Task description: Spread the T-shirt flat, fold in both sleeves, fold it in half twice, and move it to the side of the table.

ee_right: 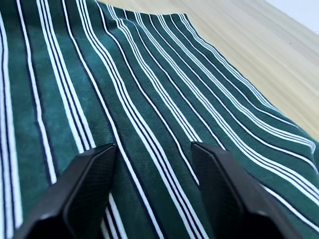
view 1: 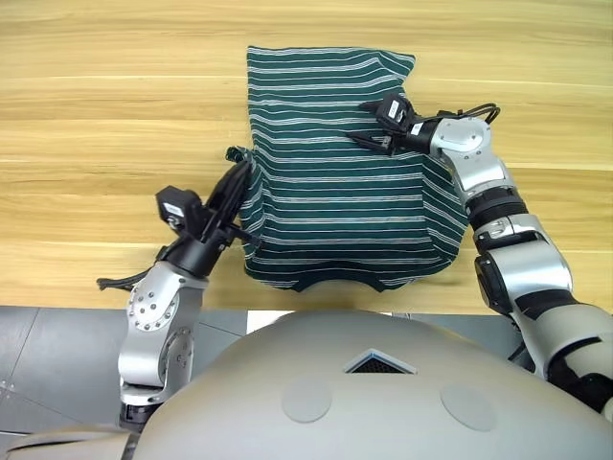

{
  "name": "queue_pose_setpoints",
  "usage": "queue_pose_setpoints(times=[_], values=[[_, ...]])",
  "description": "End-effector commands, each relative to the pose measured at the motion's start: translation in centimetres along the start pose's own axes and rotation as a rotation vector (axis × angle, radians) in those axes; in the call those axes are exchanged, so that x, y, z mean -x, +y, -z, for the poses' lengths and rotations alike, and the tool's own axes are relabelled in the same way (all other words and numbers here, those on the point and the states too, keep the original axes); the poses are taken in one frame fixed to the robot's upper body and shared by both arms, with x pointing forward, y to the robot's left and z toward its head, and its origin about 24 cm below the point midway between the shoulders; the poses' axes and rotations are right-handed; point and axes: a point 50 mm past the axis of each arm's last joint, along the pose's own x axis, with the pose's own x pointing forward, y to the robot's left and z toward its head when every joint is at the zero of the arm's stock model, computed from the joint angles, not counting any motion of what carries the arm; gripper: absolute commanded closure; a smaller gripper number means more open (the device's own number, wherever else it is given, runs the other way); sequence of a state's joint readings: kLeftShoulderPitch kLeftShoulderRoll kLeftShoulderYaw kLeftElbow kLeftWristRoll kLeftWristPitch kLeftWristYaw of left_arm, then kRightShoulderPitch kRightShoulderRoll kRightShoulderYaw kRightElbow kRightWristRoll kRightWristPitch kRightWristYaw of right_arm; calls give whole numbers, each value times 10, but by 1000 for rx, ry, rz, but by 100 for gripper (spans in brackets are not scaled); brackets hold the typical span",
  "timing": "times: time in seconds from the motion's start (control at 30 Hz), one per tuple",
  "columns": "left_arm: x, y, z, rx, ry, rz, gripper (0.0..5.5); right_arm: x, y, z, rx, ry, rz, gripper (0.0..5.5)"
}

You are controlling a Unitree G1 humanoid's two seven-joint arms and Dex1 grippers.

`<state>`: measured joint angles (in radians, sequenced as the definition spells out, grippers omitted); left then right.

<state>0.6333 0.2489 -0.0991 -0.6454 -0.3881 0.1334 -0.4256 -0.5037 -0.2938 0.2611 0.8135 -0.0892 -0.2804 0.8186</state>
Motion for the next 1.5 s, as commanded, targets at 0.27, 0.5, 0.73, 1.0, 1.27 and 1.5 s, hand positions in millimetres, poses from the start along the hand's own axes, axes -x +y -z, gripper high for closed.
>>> queue_pose_setpoints(times=[0.27, 0.5, 0.73, 1.0, 1.27, 1.5], values=[[1, -13, 111, -98, 540, 94, 546, -14, -3, -9, 65, 42, -12, 265], [0, -26, 56, -22, 405, 96, 429, -12, -10, -8, 71, 62, 17, 265], [-4, -23, 22, -35, 300, 86, 429, -17, -36, -19, 109, 111, 146, 265], [-21, -17, 39, -150, 222, 64, 429, 85, -25, -45, 135, -363, 149, 265], [-16, -18, 85, -200, 317, -7, 429, 194, 70, 37, -444, -158, 731, 265], [-19, -14, 94, -230, 311, -19, 429, 188, 95, 51, -784, 21, 735, 265]])
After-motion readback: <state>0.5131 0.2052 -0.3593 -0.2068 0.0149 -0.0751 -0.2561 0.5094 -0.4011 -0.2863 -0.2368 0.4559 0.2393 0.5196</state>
